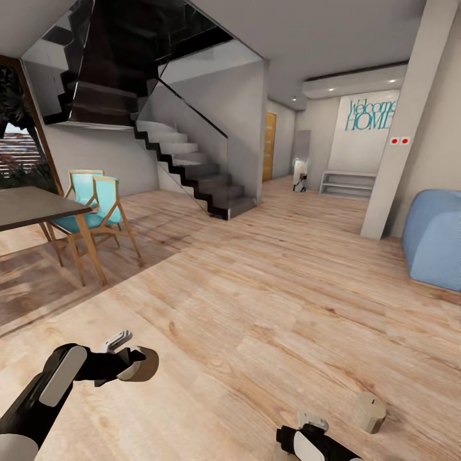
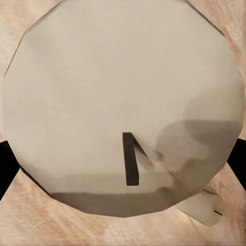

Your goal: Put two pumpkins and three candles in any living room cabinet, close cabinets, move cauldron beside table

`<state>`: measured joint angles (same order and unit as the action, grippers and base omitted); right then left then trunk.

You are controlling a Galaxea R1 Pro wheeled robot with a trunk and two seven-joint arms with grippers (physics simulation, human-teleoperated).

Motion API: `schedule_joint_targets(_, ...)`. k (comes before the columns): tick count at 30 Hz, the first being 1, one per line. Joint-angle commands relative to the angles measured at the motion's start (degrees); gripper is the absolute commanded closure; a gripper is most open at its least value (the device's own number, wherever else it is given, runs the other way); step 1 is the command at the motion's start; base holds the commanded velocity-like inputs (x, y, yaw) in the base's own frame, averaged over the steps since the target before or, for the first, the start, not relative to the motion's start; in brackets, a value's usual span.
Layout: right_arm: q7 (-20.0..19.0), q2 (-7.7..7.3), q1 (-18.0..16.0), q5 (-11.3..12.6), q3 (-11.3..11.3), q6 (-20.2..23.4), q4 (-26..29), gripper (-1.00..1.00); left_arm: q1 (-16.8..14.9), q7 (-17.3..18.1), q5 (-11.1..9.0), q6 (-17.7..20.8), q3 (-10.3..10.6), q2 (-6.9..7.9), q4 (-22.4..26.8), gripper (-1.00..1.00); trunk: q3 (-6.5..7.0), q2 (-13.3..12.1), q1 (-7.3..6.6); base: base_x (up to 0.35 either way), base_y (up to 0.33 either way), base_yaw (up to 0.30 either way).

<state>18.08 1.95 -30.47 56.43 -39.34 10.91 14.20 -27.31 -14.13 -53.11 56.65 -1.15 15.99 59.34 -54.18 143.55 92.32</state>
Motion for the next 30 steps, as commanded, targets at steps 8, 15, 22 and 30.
schedule_joint_targets(8, 0.4, -0.03, 0.0, 0.3, -0.4, 0.2, 0.1, -1.00, 0.0, -0.6, -0.4, 0.2, 0.0, -0.05, 0.0, 1.00, -0.06, 0.0, -0.01, 0.096, -0.019, 0.000)
schedule_joint_targets(15, 0.4, -0.01, 0.0, 0.3, -0.4, 0.2, 0.1, -1.00, 0.0, -0.6, -0.4, 0.2, 0.3, -0.14, 0.1, 1.00, -0.06, 0.0, -0.01, 0.106, 0.023, 0.000)
schedule_joint_targets(22, 0.4, -0.09, 0.0, 0.3, -0.4, 0.1, 0.1, -1.00, 0.0, -0.6, -0.4, 0.2, 1.9, -0.15, 0.5, 1.00, -0.72, 0.1, 0.07, 0.007, 0.002, 0.000)
schedule_joint_targets(30, 0.4, -0.10, 0.0, 0.3, -0.4, -1.7, 0.1, -1.00, 0.0, 1.4, -2.7, 0.2, 1.7, 0.55, 1.0, 1.00, -2.50, 0.2, 0.27, 0.000, 0.000, 0.000)
